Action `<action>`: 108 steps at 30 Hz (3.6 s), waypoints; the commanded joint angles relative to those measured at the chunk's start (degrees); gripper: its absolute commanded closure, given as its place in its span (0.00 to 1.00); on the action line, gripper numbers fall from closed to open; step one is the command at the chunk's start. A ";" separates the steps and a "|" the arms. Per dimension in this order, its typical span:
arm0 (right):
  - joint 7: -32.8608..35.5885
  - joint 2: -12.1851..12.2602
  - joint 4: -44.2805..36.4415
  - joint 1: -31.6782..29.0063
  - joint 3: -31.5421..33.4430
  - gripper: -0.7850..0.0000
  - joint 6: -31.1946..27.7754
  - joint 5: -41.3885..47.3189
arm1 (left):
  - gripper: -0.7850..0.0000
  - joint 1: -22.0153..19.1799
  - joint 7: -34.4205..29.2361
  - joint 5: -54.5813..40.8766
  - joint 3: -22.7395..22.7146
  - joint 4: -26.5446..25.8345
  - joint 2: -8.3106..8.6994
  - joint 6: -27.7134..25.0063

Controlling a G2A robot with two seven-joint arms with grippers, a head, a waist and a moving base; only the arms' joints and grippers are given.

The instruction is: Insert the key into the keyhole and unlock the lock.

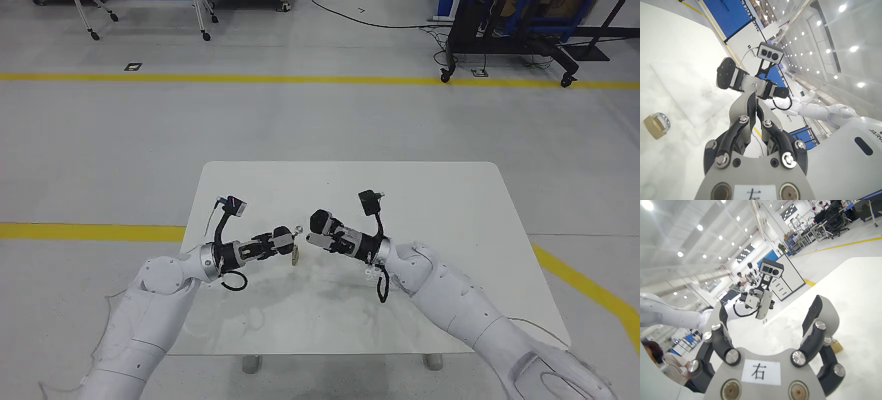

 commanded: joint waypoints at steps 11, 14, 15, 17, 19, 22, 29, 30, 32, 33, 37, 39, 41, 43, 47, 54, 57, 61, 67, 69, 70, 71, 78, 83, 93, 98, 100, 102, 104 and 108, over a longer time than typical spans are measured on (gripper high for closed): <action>22.14 8.24 -19.68 -11.23 14.07 0.28 3.11 -11.78 | 1.00 -1.10 -4.43 11.07 4.20 -2.74 0.78 -1.33; 27.22 8.30 -20.26 -10.73 12.90 0.54 6.50 -8.37 | 1.00 -0.83 -3.71 11.44 4.94 -3.32 1.08 -2.06; 28.35 8.21 -20.39 -10.27 12.41 0.55 7.72 -7.59 | 1.00 -0.74 -3.51 11.69 5.23 -3.62 1.20 -2.25; 29.72 8.01 -20.30 -9.55 11.57 0.61 8.93 -5.96 | 1.00 -0.52 -3.27 12.03 5.87 -4.11 1.43 -2.50; 30.42 7.84 -19.69 -8.94 11.02 0.65 9.42 -4.49 | 1.00 -0.46 -3.00 12.56 6.39 -4.38 1.71 -2.77; 31.01 7.60 -18.69 -8.16 10.29 0.69 9.71 -3.13 | 1.00 -0.53 -2.70 12.56 7.06 -4.54 2.08 -3.07; 33.46 7.20 -16.15 -6.75 8.73 0.73 7.87 1.96 | 1.00 -0.92 -2.25 11.24 7.85 -4.37 2.89 -3.52; 33.80 7.15 -15.78 -6.56 8.56 0.73 7.71 2.72 | 1.00 -1.00 -2.22 11.16 7.98 -4.36 3.00 -3.55; 34.43 7.04 -15.17 -6.15 8.16 0.72 7.18 4.10 | 1.00 -1.18 -2.05 11.13 8.21 -4.29 3.19 -3.72; 34.74 6.98 -14.87 -5.92 7.95 0.72 6.93 4.64 | 1.00 -1.25 -1.98 11.11 8.37 -4.27 3.28 -3.78; 35.63 6.69 -13.91 -5.03 6.97 0.74 6.20 5.88 | 1.00 -1.53 -1.69 10.80 8.89 -4.16 3.62 -4.08; 35.75 6.54 -13.33 -4.67 6.54 0.81 5.91 6.44 | 1.00 -1.65 -1.53 10.81 9.17 -4.18 3.79 -4.24; 35.95 6.35 -12.77 -4.39 6.00 0.85 5.70 7.58 | 1.00 -1.75 -1.43 10.70 9.48 -4.19 3.95 -4.34; 36.48 6.17 -12.35 -3.89 5.44 0.89 5.68 8.16 | 1.00 -1.89 -1.26 10.60 9.73 -4.17 4.12 -4.50; 37.09 5.85 -11.60 -3.19 4.54 0.92 5.27 9.62 | 1.00 -2.08 -0.96 10.39 10.18 -4.08 4.42 -4.81; 39.97 5.56 -10.14 -1.90 3.19 1.00 2.84 13.18 | 1.00 -2.41 -0.43 10.04 10.81 -3.81 4.85 -5.33; 40.54 5.53 -9.60 -1.76 2.86 1.00 1.87 13.94 | 1.00 -2.50 -0.26 9.76 10.97 -3.69 5.00 -5.50; 40.62 5.67 -8.78 -1.79 3.08 1.00 0.98 15.05 | 1.00 -2.73 -0.05 9.40 11.02 -3.41 5.15 -5.71; 40.07 5.87 -8.10 -2.19 3.47 1.00 0.22 16.72 | 0.00 -3.05 -0.11 8.67 11.38 -3.15 5.27 -5.36; 39.79 5.99 -7.62 -2.09 3.91 1.00 0.20 17.15 | 0.00 -3.25 0.80 7.87 10.99 -2.83 5.30 -5.19; 39.48 6.11 -7.33 -2.07 4.38 1.00 0.05 17.24 | 0.00 -3.34 1.42 7.25 10.55 -2.51 5.35 -5.20; 39.00 6.31 -7.00 -2.13 5.10 1.00 -0.14 17.24 | 0.00 -3.28 2.53 5.98 9.93 -2.11 5.39 -5.27; 32.88 9.25 -7.47 -6.79 14.93 1.00 -3.31 16.30 | 0.00 -2.99 11.06 12.09 6.35 -1.13 5.88 -4.81; 27.80 11.60 -11.70 -13.35 23.60 1.00 -3.48 14.26 | 0.00 -0.65 29.37 40.80 7.99 -6.16 5.33 4.99; 20.96 13.07 -18.36 -21.13 31.51 1.00 -3.02 11.52 | 0.07 -0.58 42.81 62.04 17.29 -6.26 2.49 20.44; 20.96 13.07 -18.36 -21.13 31.51 1.00 -3.02 11.52 | 0.30 -2.32 41.48 64.16 19.59 -4.23 1.52 21.30; 20.96 13.07 -18.36 -21.13 31.51 1.00 -3.02 11.52 | 0.50 -2.50 41.47 64.87 19.90 -3.96 1.33 21.34; 20.96 13.07 -18.36 -21.13 31.51 1.00 -3.02 11.52 | 0.59 -2.42 41.65 66.10 20.03 -3.98 1.27 21.37; 20.96 13.07 -18.36 -21.13 31.51 1.00 -3.02 11.52 | 0.65 -2.17 42.02 67.71 20.09 -4.13 1.24 21.92; 20.96 13.07 -18.36 -21.13 31.51 1.00 -3.02 11.52 | 0.87 -1.38 43.17 70.78 20.34 -4.71 1.15 22.82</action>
